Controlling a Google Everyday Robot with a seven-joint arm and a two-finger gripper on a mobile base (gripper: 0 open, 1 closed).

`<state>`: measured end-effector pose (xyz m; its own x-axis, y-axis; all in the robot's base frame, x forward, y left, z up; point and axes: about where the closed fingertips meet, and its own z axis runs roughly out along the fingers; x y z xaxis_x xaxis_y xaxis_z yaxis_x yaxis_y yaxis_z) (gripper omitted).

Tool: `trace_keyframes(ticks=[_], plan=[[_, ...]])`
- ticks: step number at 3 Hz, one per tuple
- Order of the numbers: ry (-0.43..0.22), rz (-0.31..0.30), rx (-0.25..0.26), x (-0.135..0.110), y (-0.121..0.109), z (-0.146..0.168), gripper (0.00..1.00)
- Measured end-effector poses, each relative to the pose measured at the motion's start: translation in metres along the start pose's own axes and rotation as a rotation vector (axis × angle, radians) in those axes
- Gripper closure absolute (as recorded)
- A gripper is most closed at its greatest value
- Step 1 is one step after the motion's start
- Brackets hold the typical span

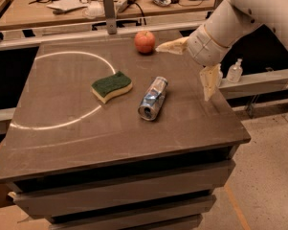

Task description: Knock redbull can over

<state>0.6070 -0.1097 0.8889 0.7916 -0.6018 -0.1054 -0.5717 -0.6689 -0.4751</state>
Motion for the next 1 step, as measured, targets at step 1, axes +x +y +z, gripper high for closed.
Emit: trace_keyframes(ticks=[1], plan=[[0.000,0.000,0.000,0.0000,0.0000,0.0000,0.00]])
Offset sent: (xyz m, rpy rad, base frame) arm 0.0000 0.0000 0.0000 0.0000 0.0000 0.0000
